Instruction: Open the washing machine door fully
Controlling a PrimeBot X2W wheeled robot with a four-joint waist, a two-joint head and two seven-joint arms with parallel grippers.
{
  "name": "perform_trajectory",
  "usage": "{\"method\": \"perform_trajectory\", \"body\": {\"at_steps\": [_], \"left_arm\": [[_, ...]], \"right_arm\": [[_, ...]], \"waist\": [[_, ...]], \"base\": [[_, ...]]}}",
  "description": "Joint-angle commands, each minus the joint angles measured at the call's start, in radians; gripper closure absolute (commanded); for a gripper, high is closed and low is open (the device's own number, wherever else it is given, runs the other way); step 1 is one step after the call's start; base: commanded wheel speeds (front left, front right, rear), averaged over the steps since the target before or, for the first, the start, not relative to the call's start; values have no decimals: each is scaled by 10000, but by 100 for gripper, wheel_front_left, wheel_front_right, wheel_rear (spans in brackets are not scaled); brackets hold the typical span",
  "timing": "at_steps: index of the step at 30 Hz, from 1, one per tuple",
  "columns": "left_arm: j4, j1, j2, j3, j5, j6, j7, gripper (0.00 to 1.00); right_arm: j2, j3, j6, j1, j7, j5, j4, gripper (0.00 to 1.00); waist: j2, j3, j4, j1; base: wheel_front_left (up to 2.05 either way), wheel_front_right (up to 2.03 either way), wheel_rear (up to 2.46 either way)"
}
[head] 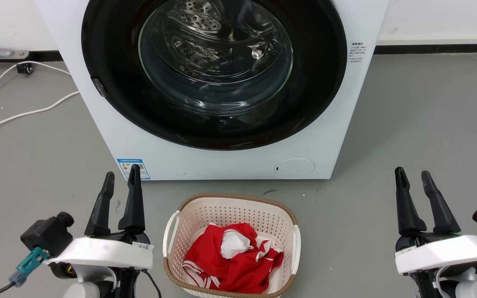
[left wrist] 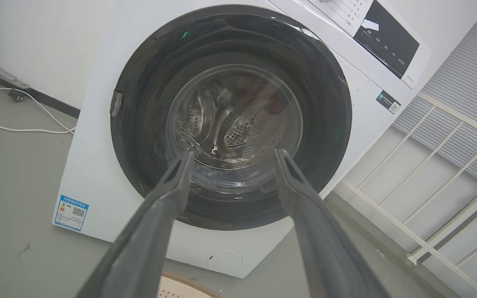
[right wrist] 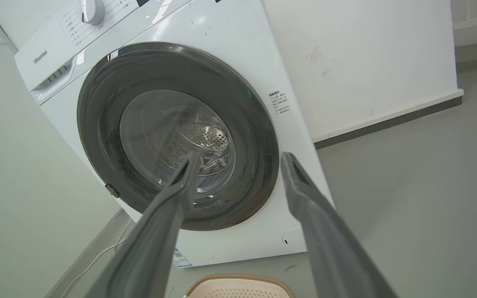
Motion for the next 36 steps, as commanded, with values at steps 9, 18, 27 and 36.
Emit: {"method": "perform_trajectory", "body": {"at_steps": [9,18,27,36], "left_arm": [[-96,91,23,-78,1399,132,-290,0],[-92,149,23,-211,2471,228,-506,0],[-107,292,23,-266,3335,310,-712,0],[8,408,21,-325,4116,396,-922,0]], "right_arm": [[22,51,-1,58,-94,-1130,-222,0],[29,38,0,124,-35,-2056,-343,0],[35,6,-1,206,8,-2860,-413,0],[44,-1,-1,354,9,-3531,-474,0]], "waist": [[0,1,8,0],[0,15,34,0],[0,-28,33,0],[0,-97,16,-1]], "base": [[0,0,0],[0,0,0],[0,0,0],[0,0,0]]}}
